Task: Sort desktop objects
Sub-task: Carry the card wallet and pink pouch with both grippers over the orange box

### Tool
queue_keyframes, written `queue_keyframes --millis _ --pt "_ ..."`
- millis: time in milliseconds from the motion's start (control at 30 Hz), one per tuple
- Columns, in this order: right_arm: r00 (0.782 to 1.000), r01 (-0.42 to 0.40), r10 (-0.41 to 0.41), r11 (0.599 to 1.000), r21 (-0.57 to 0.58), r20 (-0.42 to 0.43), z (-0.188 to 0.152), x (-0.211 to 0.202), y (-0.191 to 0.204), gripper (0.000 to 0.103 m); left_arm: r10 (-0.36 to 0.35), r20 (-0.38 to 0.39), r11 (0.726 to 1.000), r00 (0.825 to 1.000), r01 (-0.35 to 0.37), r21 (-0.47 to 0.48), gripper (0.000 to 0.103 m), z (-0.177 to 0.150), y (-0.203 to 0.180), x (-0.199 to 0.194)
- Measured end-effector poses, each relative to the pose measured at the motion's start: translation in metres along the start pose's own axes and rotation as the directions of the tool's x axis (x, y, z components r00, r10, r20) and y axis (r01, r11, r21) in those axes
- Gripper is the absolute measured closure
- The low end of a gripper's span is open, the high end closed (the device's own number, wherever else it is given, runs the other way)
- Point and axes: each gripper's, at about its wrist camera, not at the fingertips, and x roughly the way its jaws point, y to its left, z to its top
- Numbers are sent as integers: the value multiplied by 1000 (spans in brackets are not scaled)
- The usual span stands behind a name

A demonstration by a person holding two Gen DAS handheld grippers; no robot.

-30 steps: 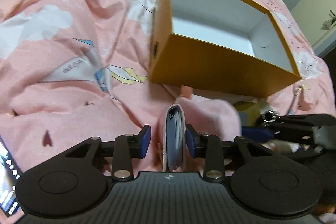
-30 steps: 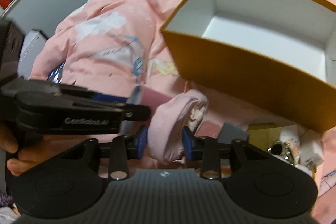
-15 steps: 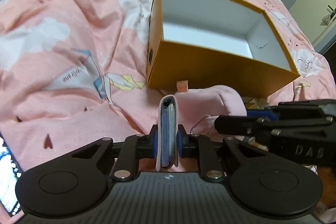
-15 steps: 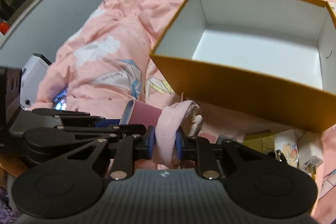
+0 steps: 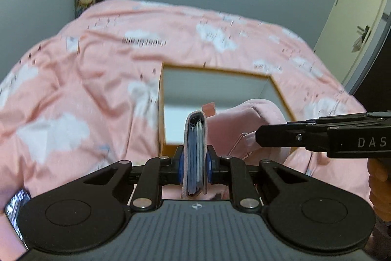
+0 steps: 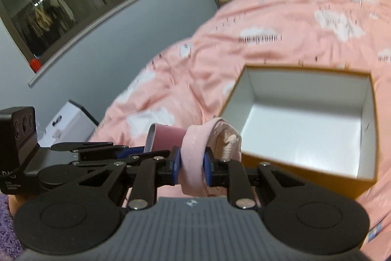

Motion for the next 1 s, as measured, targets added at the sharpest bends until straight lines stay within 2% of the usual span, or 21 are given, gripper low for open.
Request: queue_keyframes --millis 167,300,400,500,700,867,1000 --pt "998 -5 4 1000 17 62 24 -14 -3 82 6 67 999 998 -8 39 84 27 -7 -5" --pt "995 9 -13 999 37 102 39 -14 -11 83 -12 80 999 997 9 41 84 46 -6 3" --pt "994 21 -29 997 71 108 47 -6 -25 83 -1 72 999 997 -3 54 84 59 -7 17" --pt "994 48 -58 993 106 95 49 8 -41 83 5 34 998 999 -7 64 84 65 -6 36" --pt "997 79 -79 978 193 -11 37 57 -82 83 20 -95 996 995 -11 91 84 60 -10 88" --pt "995 77 -58 963 259 -80 27 88 -106 83 37 -192 994 981 -15 112 84 51 -13 122" --pt "993 67 -37 957 281 -111 26 104 -115 83 84 -244 989 966 -52 137 84 48 -12 143"
